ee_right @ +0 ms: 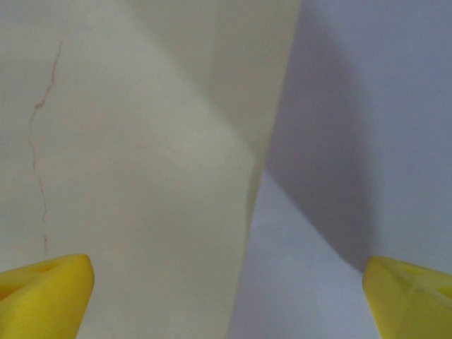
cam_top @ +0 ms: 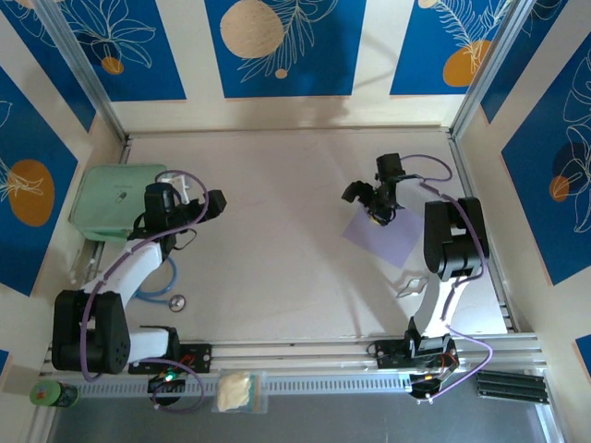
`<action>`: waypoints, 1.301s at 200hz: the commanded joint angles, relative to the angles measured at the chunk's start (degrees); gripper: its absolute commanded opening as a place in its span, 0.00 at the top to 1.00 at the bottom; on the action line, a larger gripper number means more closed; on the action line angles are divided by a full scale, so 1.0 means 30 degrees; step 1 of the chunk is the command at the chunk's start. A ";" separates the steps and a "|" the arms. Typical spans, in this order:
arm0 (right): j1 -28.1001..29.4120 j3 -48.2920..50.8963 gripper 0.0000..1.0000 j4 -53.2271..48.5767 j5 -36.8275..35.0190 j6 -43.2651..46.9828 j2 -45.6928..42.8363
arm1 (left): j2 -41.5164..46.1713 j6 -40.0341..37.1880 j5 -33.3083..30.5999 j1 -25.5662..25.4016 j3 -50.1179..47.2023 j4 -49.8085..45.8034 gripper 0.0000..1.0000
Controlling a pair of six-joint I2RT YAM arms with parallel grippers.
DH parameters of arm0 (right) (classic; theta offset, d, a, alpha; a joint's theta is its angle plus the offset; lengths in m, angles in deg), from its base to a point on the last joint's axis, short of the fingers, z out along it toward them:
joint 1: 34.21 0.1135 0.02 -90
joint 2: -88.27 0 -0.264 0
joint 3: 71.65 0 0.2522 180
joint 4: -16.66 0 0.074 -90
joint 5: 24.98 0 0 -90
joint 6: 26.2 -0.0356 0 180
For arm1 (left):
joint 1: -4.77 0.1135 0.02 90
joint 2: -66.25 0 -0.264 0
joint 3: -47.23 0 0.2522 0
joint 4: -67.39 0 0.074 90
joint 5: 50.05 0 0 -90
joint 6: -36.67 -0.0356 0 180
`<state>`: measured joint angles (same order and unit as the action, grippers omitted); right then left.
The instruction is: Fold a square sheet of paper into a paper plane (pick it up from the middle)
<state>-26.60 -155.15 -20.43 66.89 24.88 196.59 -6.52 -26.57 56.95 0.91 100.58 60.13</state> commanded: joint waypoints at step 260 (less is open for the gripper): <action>0.4216 0.0911 0.08 0.1163 -0.1148 -0.1265 -0.4982 | -0.2727 0.1850 -0.5965 -0.6166 0.6337 -1.0989 0.01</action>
<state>-9.86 -156.24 -13.24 70.30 13.65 184.78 -10.09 -22.04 44.42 -12.18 114.68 36.42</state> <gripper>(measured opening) 0.922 0.994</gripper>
